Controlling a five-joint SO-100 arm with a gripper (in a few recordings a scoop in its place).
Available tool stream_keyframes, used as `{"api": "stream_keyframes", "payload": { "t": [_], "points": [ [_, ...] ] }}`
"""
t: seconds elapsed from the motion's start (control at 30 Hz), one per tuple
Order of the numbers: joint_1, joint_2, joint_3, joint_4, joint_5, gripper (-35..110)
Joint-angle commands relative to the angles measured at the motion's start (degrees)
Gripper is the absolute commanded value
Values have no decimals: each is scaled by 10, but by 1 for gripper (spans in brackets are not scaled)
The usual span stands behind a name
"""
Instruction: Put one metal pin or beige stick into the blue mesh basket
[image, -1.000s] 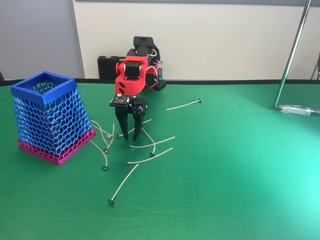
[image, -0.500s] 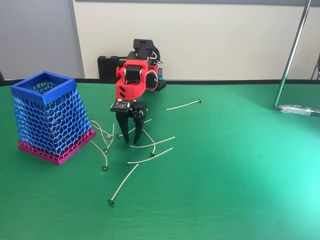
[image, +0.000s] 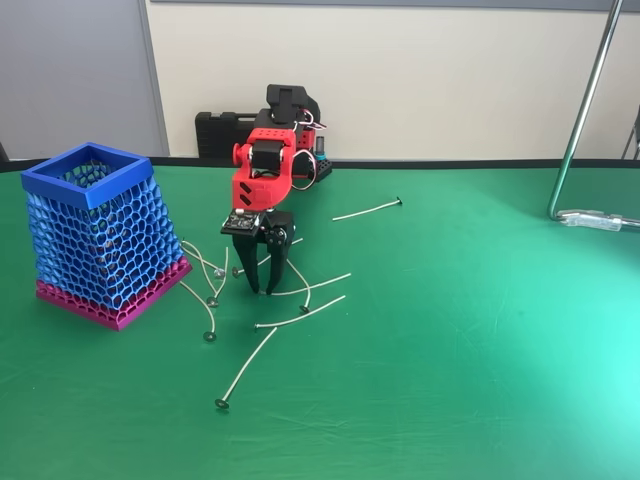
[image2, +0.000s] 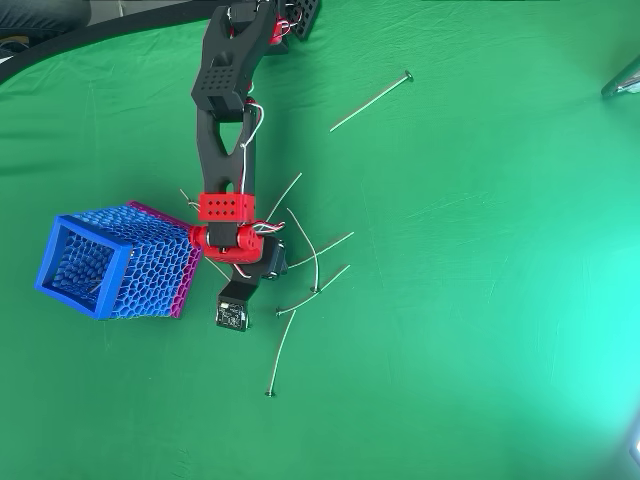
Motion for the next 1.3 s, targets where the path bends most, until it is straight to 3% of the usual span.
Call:
{"api": "stream_keyframes", "payload": {
  "t": [0.0, 0.1, 0.5, 1.27],
  "points": [
    [-3, 4, -28, -5, 8, 9],
    [-5, -4, -40, -5, 14, 1],
    [-13, 34, -13, -7, 45, 1],
    [18, 446, 231, -6, 147, 1]
  ]
}}
